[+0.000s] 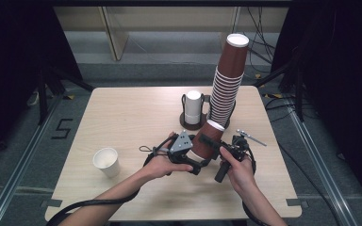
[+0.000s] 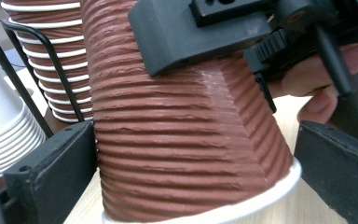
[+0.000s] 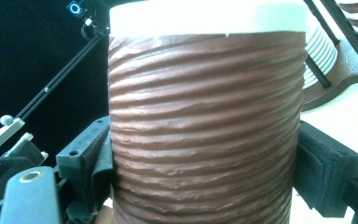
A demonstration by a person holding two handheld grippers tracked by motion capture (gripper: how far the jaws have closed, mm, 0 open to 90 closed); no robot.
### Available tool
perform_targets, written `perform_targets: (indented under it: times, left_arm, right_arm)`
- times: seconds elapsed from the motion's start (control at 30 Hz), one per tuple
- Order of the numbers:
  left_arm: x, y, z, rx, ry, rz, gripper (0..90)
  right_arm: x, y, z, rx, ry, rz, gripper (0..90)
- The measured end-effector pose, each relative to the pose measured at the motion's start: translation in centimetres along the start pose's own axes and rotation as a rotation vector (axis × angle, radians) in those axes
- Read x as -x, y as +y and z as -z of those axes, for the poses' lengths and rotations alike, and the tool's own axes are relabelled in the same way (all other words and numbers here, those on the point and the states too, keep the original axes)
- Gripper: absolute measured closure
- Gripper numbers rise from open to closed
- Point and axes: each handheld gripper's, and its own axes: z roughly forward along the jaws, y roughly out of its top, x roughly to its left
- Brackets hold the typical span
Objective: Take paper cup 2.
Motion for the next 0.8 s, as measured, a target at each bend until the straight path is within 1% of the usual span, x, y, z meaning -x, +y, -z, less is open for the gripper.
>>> perform_targets:
  times: [0.03, 0.07, 0.1, 0.13, 0.2, 0.23, 0.27, 0.37, 0.43, 0.47, 0.5, 0.53, 0.57, 0.6, 0.63, 0.7, 0.73, 0.77, 0.8]
  left_arm:
    - [-0.01, -0.02, -0.06, -0.002, 0.002, 0.0, 0.0]
    - [-0.01, -0.04, -0.13, -0.002, 0.003, 0.0, 0.0]
    - [-0.02, -0.06, -0.19, 0.0, 0.004, 0.003, 0.0]
    - [-0.05, -0.07, -0.25, -0.002, 0.004, 0.007, 0.0]
    - [-0.04, -0.08, -0.33, -0.004, 0.006, 0.014, 0.0]
    - [-0.02, -0.08, -0.38, -0.004, 0.006, 0.02, 0.0]
    - [-0.06, -0.08, -0.43, -0.003, 0.003, 0.02, 0.0]
    - [-0.13, -0.08, -0.51, -0.007, 0.005, 0.017, 0.0]
    - [-0.19, -0.11, -0.68, 0.0, -0.001, 0.019, 0.0]
    - [-0.2, -0.12, -0.72, 0.0, -0.003, 0.02, 0.0]
    - [-0.18, -0.12, -0.7, -0.005, -0.001, 0.022, 0.0]
    - [-0.2, -0.14, -0.69, -0.005, -0.003, 0.022, 0.0]
    - [-0.21, -0.15, -0.67, -0.007, -0.003, 0.022, 0.0]
    - [-0.24, -0.15, -0.63, -0.011, -0.005, 0.021, 0.3]
    - [-0.28, -0.17, -0.59, -0.014, -0.006, 0.019, 0.9]
    - [-0.32, -0.21, -0.55, -0.007, -0.016, 0.015, 2.1]
    - [-0.33, -0.17, -0.43, -0.016, -0.01, 0.009, 2.6]
    - [-0.34, -0.16, -0.38, -0.014, -0.008, 0.006, 3.3]
    - [-0.36, -0.17, -0.37, -0.007, -0.01, 0.005, 3.9]
  right_arm:
    - [-0.17, -0.07, 0.01, -0.005, -0.001, -0.024, 18.1]
    - [-0.05, -0.08, -0.04, -0.001, -0.001, -0.003, 18.1]
    - [-0.04, -0.11, -0.06, 0.001, -0.001, 0.001, 18.1]
    - [-0.1, -0.13, -0.06, 0.001, -0.009, 0.001, 18.1]
    - [-0.17, -0.17, -0.11, 0.006, -0.01, -0.004, 18.1]
    - [-0.39, -0.23, -0.09, -0.002, -0.002, -0.037, 18.1]
    - [-0.21, -0.22, -0.14, 0.006, -0.006, -0.004, 18.1]
    - [-0.25, -0.31, -0.16, 0.004, -0.006, -0.002, 18.1]
    - [-0.27, -0.35, -0.16, 0.0, -0.007, -0.006, 18.1]
    - [-0.47, -0.41, -0.15, -0.008, -0.007, -0.031, 18.0]
    - [-0.45, -0.47, -0.2, -0.006, -0.007, -0.025, 18.0]
    - [-0.31, -0.48, -0.23, -0.002, -0.009, -0.002, 18.0]
    - [-0.55, -0.54, -0.2, -0.008, -0.006, -0.039, 17.9]
    - [-0.53, -0.56, -0.21, -0.007, -0.005, -0.034, 17.7]
    - [-0.31, -0.53, -0.25, -0.003, -0.008, 0.002, 17.4]
    - [-0.31, -0.55, -0.26, -0.012, -0.001, -0.005, 17.0]
    - [-0.29, -0.55, -0.27, -0.012, -0.001, -0.003, 16.7]
    - [-0.31, -0.55, -0.3, -0.011, 0.0, -0.001, 16.3]
    - [-0.57, -0.58, -0.29, -0.017, 0.002, -0.035, 16.1]
